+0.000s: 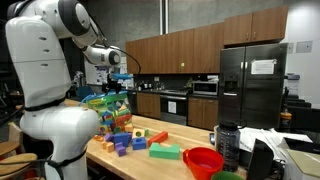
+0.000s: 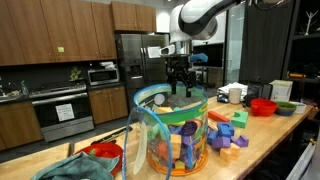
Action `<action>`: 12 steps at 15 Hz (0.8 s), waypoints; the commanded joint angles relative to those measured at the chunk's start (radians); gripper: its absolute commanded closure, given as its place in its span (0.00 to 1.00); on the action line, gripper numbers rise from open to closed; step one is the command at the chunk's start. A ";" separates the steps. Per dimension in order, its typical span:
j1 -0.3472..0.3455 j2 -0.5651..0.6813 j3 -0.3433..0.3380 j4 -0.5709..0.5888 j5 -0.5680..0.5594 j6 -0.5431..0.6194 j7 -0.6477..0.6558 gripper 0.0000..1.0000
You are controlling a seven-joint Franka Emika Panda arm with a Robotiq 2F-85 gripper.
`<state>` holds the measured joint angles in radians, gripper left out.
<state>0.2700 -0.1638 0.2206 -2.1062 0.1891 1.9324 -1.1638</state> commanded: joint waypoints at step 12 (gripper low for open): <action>0.033 0.098 0.047 0.030 -0.142 0.170 -0.034 0.00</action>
<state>0.2829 -0.1074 0.2491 -2.1046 0.0847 2.0881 -1.1725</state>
